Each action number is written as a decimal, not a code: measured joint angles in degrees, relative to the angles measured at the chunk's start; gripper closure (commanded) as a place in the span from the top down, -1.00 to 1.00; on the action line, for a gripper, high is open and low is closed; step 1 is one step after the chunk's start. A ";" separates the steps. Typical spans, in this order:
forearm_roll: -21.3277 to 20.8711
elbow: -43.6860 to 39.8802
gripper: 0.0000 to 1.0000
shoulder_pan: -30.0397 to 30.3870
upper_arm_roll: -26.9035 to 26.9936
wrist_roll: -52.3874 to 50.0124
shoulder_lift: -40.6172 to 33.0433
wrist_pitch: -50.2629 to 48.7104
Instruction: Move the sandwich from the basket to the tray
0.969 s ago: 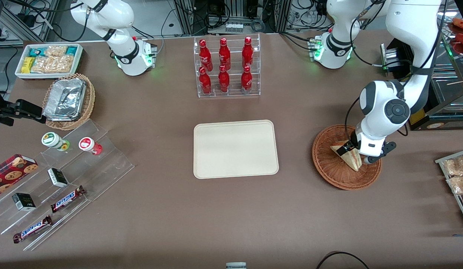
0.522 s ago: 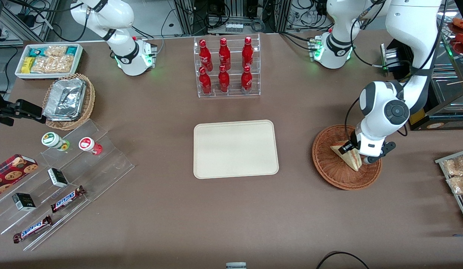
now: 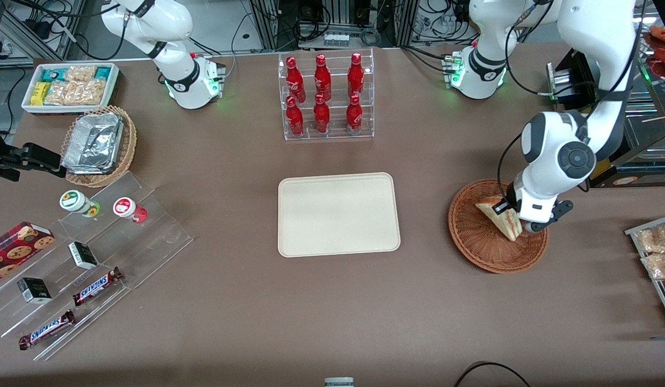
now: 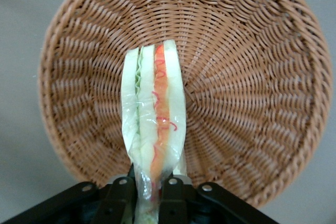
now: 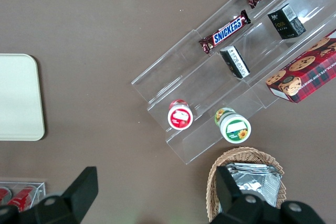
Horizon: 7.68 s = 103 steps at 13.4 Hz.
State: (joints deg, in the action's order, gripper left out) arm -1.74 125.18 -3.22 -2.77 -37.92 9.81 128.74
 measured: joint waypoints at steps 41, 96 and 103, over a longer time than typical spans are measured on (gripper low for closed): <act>-9.68 -51.79 -1.00 -29.23 -15.86 -13.57 39.34 -13.81; 2.43 -41.41 1.00 6.67 -9.21 33.53 -3.10 -56.45; 2.47 -43.77 1.00 6.91 -5.17 35.43 -5.77 -62.15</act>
State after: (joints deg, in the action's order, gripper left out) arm 0.73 81.41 3.69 -7.94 -2.49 4.04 66.59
